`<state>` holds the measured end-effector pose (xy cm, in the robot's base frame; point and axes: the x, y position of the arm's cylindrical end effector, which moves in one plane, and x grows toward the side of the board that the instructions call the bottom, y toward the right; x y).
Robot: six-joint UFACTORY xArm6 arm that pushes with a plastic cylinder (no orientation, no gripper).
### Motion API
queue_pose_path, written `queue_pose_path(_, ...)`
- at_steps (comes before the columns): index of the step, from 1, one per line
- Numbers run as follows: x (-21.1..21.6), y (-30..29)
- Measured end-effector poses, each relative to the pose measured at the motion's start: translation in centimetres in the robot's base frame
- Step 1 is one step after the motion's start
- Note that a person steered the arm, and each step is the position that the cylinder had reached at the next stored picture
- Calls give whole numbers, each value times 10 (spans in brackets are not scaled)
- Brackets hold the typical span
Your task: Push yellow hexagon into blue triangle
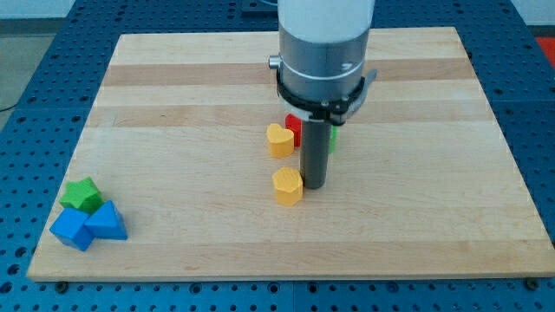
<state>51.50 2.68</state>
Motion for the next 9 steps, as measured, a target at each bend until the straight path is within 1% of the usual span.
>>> queue_pose_path(3, 3, -66)
queue_pose_path(4, 3, -99)
queue_pose_path(5, 4, -120)
queue_pose_path(9, 48, -132)
